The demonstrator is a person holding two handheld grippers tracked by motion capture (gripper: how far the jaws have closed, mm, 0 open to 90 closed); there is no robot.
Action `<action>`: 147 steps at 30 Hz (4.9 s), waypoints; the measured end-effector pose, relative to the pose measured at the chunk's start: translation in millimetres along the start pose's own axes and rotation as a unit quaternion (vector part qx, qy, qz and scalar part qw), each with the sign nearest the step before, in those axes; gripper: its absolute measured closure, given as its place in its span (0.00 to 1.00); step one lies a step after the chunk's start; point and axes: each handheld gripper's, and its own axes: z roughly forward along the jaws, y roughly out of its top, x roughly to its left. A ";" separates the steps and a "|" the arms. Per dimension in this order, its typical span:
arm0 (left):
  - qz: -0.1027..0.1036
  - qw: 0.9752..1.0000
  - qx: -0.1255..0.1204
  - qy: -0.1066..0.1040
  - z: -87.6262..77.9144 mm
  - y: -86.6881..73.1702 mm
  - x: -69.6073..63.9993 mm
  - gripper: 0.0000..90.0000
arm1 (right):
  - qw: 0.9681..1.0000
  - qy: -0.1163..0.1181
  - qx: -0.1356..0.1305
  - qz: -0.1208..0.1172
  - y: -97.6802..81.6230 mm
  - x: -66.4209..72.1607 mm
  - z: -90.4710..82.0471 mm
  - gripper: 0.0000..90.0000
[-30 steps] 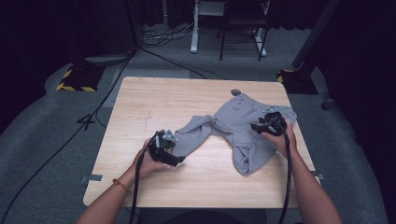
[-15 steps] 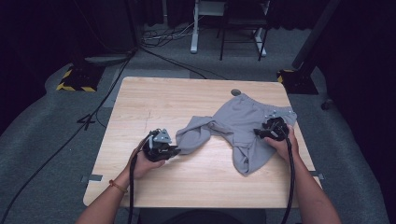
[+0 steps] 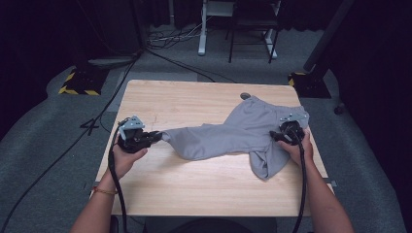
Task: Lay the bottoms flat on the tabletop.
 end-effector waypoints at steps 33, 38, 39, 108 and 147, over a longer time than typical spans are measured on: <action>0.055 0.988 0.137 -0.044 84.9 -14.6 -29.9 0.53 | 0.997 -0.012 0.020 0.073 -8.5 -30.7 -2.0 0.38; 0.066 0.985 0.150 -0.051 87.9 -19.6 -42.5 0.53 | 0.997 0.017 0.015 0.073 -0.2 -22.3 6.8 0.38; 0.065 0.984 0.154 -0.062 86.9 -20.3 -45.1 0.53 | 0.997 0.021 0.015 0.071 2.2 -20.9 8.8 0.37; 0.074 0.984 0.158 -0.033 122.3 8.3 -32.5 0.88 | 1.000 -0.018 0.017 0.003 73.8 59.8 58.8 0.31; 0.095 0.991 0.092 -0.015 90.7 -39.2 -42.8 0.22 | 0.946 0.216 -0.044 -0.237 -1.6 168.4 -45.2 0.94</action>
